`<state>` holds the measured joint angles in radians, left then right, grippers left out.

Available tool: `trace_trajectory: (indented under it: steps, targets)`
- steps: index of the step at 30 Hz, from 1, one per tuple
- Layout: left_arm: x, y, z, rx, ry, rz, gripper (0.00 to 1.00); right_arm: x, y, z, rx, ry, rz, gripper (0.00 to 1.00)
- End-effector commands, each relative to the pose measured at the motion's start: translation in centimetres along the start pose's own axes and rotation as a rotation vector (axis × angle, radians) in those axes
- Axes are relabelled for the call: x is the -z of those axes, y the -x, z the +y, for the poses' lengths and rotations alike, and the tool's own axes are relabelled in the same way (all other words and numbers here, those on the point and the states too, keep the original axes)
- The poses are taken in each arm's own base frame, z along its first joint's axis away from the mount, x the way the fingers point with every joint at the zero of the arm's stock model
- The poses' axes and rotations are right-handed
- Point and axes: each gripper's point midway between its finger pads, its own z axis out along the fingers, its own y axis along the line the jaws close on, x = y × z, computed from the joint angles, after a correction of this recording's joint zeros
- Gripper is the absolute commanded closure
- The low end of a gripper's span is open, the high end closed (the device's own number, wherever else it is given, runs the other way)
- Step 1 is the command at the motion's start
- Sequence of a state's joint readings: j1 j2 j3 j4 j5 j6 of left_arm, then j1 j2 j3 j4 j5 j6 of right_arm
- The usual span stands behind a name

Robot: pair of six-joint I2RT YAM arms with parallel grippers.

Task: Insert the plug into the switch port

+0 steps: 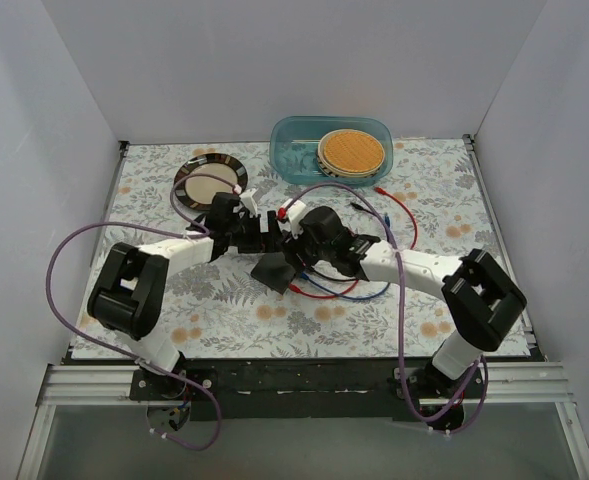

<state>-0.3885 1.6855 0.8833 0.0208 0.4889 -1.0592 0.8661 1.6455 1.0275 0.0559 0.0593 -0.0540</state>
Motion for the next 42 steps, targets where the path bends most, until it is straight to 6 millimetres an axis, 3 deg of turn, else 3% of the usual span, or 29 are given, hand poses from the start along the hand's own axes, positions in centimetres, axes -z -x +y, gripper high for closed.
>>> trace_trajectory:
  steps: [1,3,5,9,13,17,23,32,42]
  targets:
    - [3.2,2.5,-1.9,-0.008,0.034,-0.101,0.08,2.8,1.3,-0.8,-0.017,-0.049,-0.075,0.22]
    - [5.1,4.0,-3.3,-0.008,0.033,-0.168,0.05,4.5,2.1,-1.0,-0.028,-0.066,-0.113,0.18]
    - [6.6,4.9,-4.1,0.000,0.029,-0.216,0.02,5.6,1.6,-1.2,-0.040,-0.083,-0.120,0.13]
    - [11.3,7.5,-7.9,0.003,-0.033,-0.358,0.02,8.7,2.0,-1.9,-0.054,-0.124,-0.155,0.06]
    - [14.4,8.9,-10.6,-0.010,-0.072,-0.409,0.02,10.4,1.0,-2.2,-0.080,-0.149,-0.150,0.05]
    - [16.4,8.9,-12.7,0.037,-0.137,-0.421,0.02,11.9,0.0,-2.4,-0.118,-0.167,-0.157,0.05]
    - [17.4,6.7,-14.2,0.110,-0.261,-0.415,0.02,12.2,-2.1,-1.8,-0.157,-0.148,-0.133,0.05]
    - [16.0,3.6,-11.9,0.134,-0.224,-0.379,0.02,11.8,-2.6,-3.0,-0.156,-0.223,-0.073,0.07]
    - [14.9,3.0,-11.0,0.113,-0.201,-0.335,0.02,8.9,-3.5,-5.1,-0.145,-0.323,0.055,0.12]
